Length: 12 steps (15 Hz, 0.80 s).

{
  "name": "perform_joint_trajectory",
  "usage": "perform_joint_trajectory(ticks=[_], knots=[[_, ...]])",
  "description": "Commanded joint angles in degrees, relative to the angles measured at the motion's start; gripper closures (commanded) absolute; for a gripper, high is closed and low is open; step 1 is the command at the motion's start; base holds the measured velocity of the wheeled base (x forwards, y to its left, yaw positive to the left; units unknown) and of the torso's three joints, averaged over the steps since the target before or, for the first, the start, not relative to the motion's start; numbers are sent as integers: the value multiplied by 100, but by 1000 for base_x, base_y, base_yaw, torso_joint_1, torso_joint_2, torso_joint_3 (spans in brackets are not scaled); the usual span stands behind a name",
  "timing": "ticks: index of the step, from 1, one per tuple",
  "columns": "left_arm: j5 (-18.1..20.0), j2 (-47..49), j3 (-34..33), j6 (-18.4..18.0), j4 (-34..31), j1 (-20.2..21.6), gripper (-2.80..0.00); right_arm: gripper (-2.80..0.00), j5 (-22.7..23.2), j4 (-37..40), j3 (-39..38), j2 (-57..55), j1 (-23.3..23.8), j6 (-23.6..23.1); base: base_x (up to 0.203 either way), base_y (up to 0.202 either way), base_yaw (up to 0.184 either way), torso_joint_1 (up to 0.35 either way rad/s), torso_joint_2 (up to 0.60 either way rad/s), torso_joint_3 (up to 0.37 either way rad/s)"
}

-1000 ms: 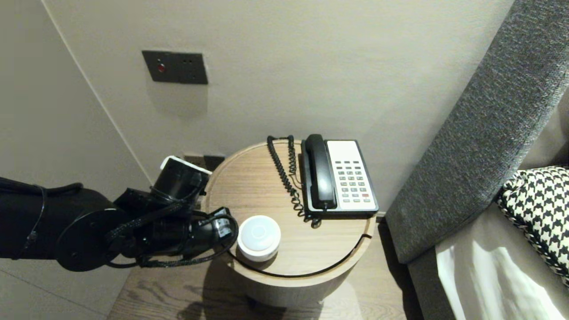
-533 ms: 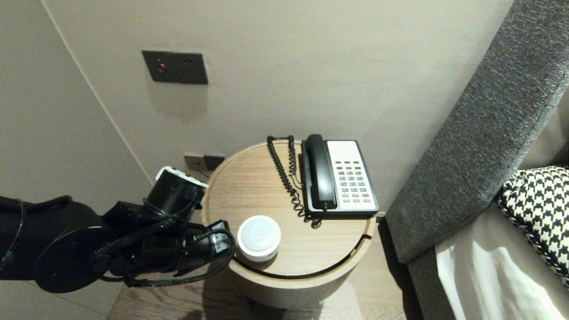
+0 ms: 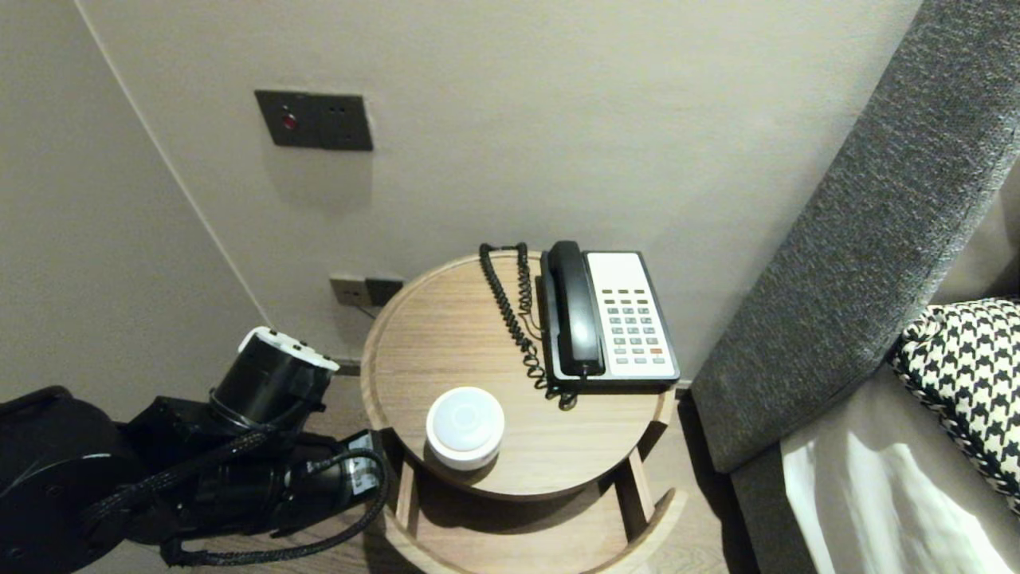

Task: Open the nightstand drawer

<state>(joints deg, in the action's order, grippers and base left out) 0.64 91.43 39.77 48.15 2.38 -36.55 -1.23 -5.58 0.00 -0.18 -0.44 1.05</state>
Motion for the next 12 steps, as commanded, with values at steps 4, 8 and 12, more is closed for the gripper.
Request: perform_joint_trajectory(ticks=[4, 8, 12], knots=[[349, -348, -393, 45, 61, -2, 0, 0, 0, -5, -229, 1, -9, 1, 0, 0, 0, 0, 0, 0], [483, -406, -490, 52, 60, -119, 0, 0, 0, -5, -229, 1, -9, 1, 0, 0, 0, 0, 0, 0], [507, -407, -650, 61, 83, -379, 0, 0, 0, -5, -229, 1, -9, 1, 0, 0, 0, 0, 0, 0]])
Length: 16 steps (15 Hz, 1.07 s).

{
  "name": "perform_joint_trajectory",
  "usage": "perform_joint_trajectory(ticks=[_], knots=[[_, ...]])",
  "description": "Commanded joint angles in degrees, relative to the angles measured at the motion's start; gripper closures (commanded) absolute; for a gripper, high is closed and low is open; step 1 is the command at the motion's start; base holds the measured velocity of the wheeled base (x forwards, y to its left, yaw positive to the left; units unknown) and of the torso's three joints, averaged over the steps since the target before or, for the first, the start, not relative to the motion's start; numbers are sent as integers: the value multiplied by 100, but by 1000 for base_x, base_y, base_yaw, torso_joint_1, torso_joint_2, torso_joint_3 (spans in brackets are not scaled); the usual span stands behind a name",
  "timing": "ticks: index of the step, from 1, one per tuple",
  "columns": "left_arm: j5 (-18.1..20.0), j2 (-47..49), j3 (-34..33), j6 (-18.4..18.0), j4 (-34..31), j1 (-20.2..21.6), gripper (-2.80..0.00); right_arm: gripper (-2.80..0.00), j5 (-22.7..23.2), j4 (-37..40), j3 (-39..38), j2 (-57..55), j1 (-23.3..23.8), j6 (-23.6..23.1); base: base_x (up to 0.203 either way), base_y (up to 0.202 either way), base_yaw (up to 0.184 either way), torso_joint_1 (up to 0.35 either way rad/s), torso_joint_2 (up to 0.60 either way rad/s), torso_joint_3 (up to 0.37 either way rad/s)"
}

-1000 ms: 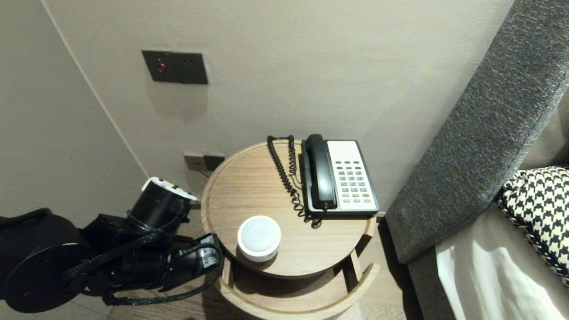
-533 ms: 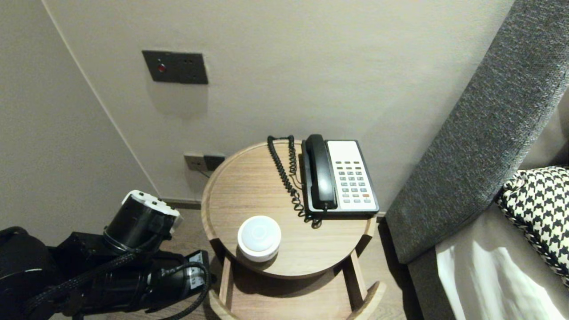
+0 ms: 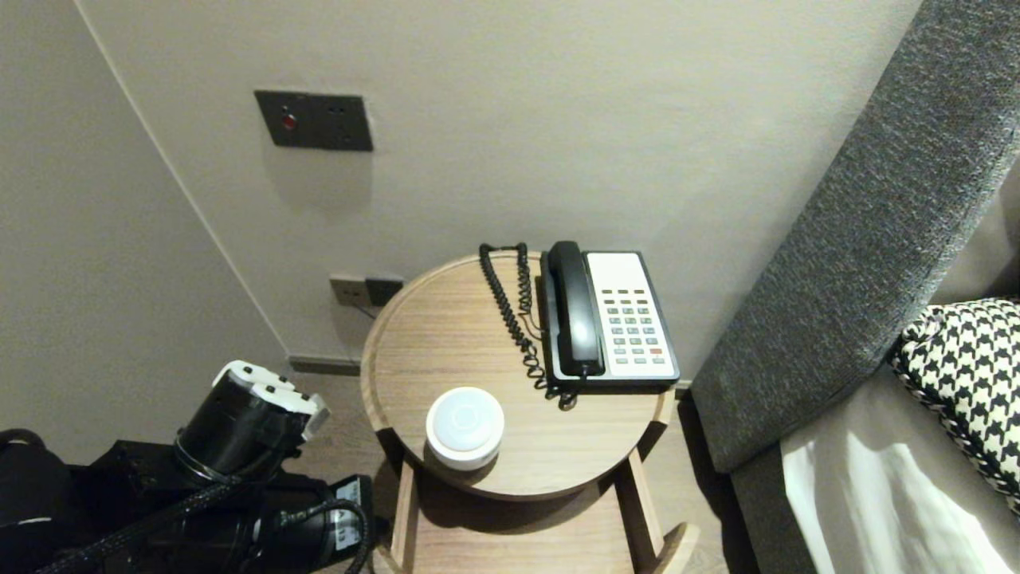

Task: Open the nightstand drawer

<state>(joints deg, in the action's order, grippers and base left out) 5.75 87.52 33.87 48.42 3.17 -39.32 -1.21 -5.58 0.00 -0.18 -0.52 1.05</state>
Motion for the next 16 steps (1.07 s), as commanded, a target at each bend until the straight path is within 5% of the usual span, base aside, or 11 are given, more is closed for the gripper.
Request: perform_joint_trajectory(ticks=[1, 7, 16], knots=[[-4, -15, -97, 43, 24, -178, 0, 0, -2, -4, -229, 0, 0, 1, 0, 0, 0, 0, 0, 0], [17, -106, -294, 59, 35, -465, 0, 0, -2, -4, -229, -1, 0, 1, 0, 0, 0, 0, 0, 0], [675, -218, -689, 35, 35, -489, 0, 0, 4, -4, -229, -6, 0, 1, 0, 0, 0, 0, 0, 0]])
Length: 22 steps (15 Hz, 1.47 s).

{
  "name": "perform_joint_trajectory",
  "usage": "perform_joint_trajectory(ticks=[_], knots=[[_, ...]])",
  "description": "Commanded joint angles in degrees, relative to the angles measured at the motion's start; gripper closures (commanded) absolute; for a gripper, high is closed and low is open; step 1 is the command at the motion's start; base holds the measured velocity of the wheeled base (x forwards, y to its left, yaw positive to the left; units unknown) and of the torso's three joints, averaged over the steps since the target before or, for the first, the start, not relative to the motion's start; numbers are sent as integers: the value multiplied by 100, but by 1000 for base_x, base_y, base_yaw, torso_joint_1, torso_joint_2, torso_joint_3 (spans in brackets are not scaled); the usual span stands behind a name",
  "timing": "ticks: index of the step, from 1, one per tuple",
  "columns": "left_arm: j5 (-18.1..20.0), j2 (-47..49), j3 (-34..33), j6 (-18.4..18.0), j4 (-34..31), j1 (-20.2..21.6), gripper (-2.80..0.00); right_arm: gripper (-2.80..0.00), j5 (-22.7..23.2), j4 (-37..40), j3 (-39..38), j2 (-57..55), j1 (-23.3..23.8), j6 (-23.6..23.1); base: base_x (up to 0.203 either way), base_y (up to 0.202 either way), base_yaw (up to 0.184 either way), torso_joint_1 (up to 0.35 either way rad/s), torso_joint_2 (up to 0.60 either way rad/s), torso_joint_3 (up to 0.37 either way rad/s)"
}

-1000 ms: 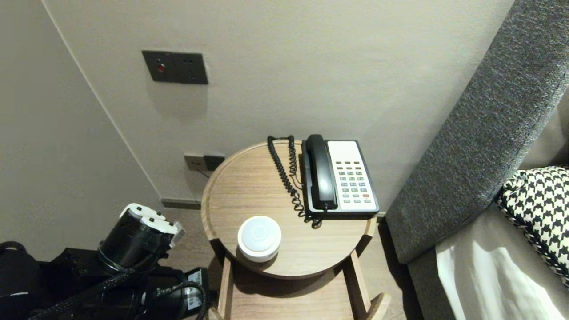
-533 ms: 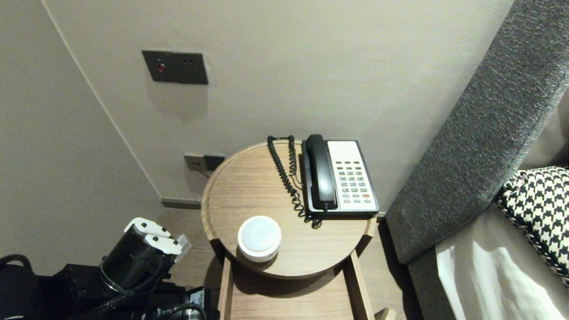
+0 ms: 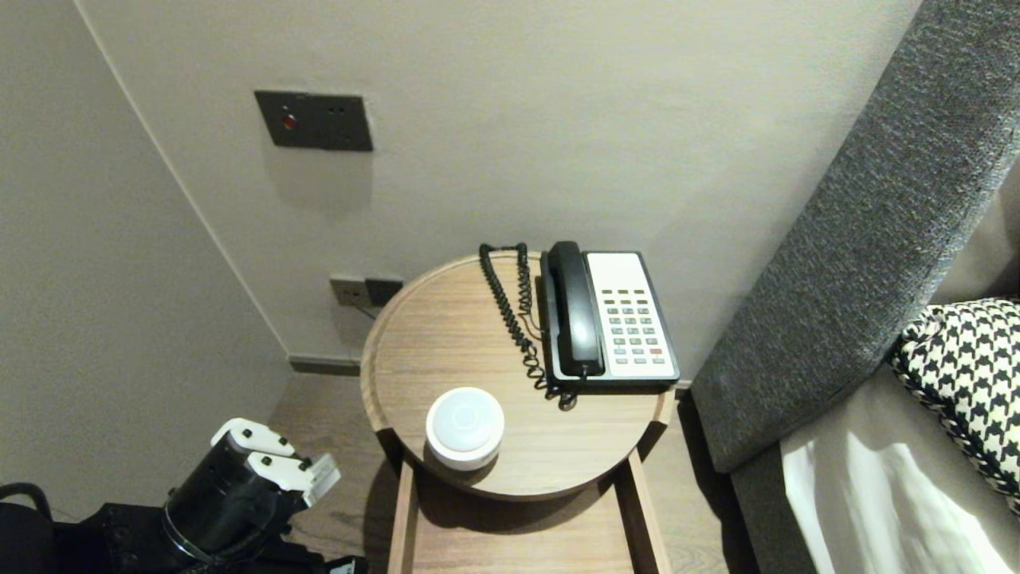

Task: Open the nightstand drawer

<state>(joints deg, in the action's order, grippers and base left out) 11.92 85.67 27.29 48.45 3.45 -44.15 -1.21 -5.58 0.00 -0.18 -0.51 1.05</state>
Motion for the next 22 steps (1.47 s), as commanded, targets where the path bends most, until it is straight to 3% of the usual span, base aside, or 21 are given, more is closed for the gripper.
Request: perform_joint_trajectory(ticks=[1, 9, 15, 19, 21, 22], knots=[[165, -72, -46, 39, 7, -5, 0, 0, -2, -4, -229, 1, -2, 1, 0, 0, 0, 0, 0, 0], [702, -208, -345, 34, 7, -101, 0, 0, -2, -4, -229, 1, -2, 1, 0, 0, 0, 0, 0, 0], [584, -674, -128, 68, 202, -66, 0, 0, -2, -4, -229, -1, -2, 1, 0, 0, 0, 0, 0, 0], [19, -921, 728, -57, -145, 526, 0, 0, -2, -4, -229, 1, -2, 1, 0, 0, 0, 0, 0, 0], [-106, -1001, 1422, -308, -837, 946, 0, 0, -2, -4, -229, 1, -2, 1, 0, 0, 0, 0, 0, 0], [-145, -1059, 1749, -599, -1288, 1173, 0, 0, -2, -4, -229, 1, -2, 1, 0, 0, 0, 0, 0, 0]])
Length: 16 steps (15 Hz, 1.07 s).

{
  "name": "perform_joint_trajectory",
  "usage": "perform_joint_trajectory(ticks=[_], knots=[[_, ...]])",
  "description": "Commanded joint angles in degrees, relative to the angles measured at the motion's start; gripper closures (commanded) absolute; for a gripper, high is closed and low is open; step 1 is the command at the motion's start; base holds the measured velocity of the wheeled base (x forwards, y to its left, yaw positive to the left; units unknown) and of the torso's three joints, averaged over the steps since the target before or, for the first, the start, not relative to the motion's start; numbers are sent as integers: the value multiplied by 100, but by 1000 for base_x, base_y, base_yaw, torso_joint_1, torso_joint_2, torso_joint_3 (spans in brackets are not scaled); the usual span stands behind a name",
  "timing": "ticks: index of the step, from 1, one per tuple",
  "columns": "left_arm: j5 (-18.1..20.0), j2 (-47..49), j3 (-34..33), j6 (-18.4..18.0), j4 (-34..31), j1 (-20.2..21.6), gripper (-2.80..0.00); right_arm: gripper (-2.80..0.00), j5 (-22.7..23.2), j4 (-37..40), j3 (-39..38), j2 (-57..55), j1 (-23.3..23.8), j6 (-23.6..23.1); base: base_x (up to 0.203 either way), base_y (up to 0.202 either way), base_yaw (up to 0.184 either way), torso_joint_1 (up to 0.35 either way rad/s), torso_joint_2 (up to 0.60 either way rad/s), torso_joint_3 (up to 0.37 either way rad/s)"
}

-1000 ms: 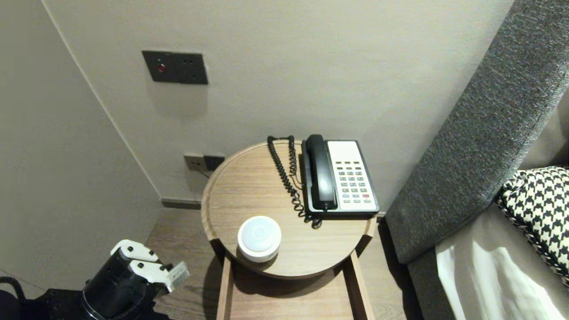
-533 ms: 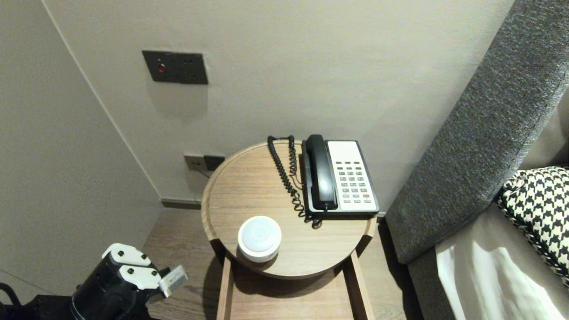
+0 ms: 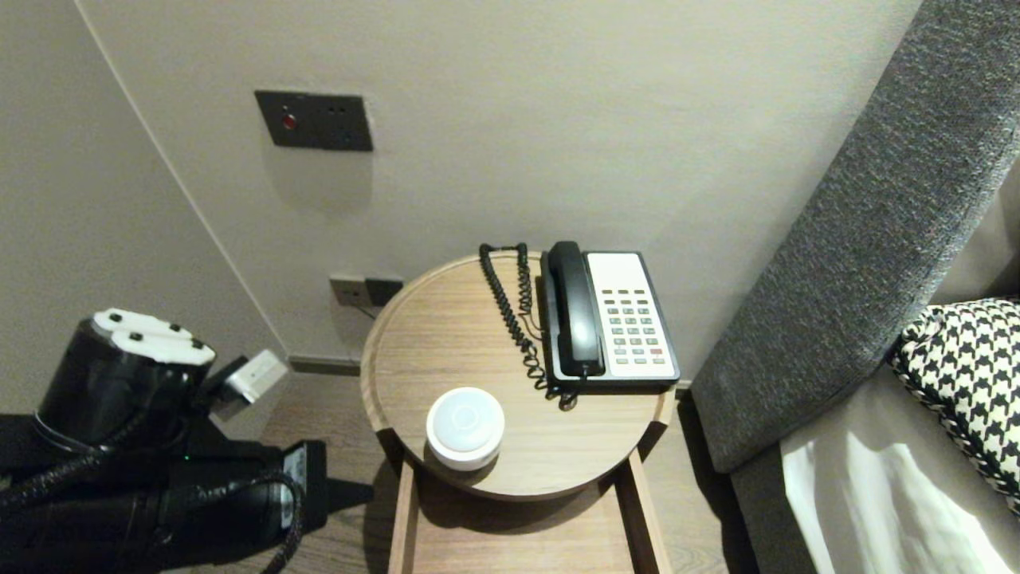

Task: Open the nightstand drawer, then put the remote controls on the table in the drawer one by one

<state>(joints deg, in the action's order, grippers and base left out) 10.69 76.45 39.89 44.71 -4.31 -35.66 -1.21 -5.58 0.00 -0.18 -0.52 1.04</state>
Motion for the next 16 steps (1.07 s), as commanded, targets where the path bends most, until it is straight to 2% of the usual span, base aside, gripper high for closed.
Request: perform_joint_trajectory(ticks=[1, 2, 3, 6, 7, 8, 10, 12, 16], knots=[[-92, -191, 789, -596, -933, 520, 0, 0, -2, -4, -229, 1, 0, 2, 0, 0, 0, 0, 0, 0], [-285, -228, 1055, -931, -1227, 635, 0, 0, -2, -4, -229, 1, 0, 2, 0, 0, 0, 0, 0, 0], [-658, -244, 1243, -1327, -1431, 689, 0, 0, -2, -4, -229, -1, 0, 2, 0, 0, 0, 0, 0, 0], [-1582, -164, 1735, -2205, -1562, 725, 0, 0, -2, -4, -229, 1, 0, 2, 0, 0, 0, 0, 0, 0], [-1764, -112, 1911, -2464, -1576, 727, 0, 0, -2, -4, -229, 1, 0, 2, 0, 0, 0, 0, 0, 0], [-1839, -60, 2077, -2521, -1638, 723, 0, 0, -2, -4, -229, 1, 0, 2, 0, 0, 0, 0, 0, 0], [-1870, 153, 2843, -2521, -2012, 665, 0, 0, -2, -4, -229, 1, 0, 2, 0, 0, 0, 0, 0, 0], [-1902, 526, 3571, -2512, -2419, 432, 0, 0, -2, -4, -229, 1, 0, 2, 0, 0, 0, 0, 0, 0], [-2299, 1445, 4384, -2378, -2741, -373, 0, 0, -2, -4, -229, 1, 0, 2, 0, 0, 0, 0, 0, 0]])
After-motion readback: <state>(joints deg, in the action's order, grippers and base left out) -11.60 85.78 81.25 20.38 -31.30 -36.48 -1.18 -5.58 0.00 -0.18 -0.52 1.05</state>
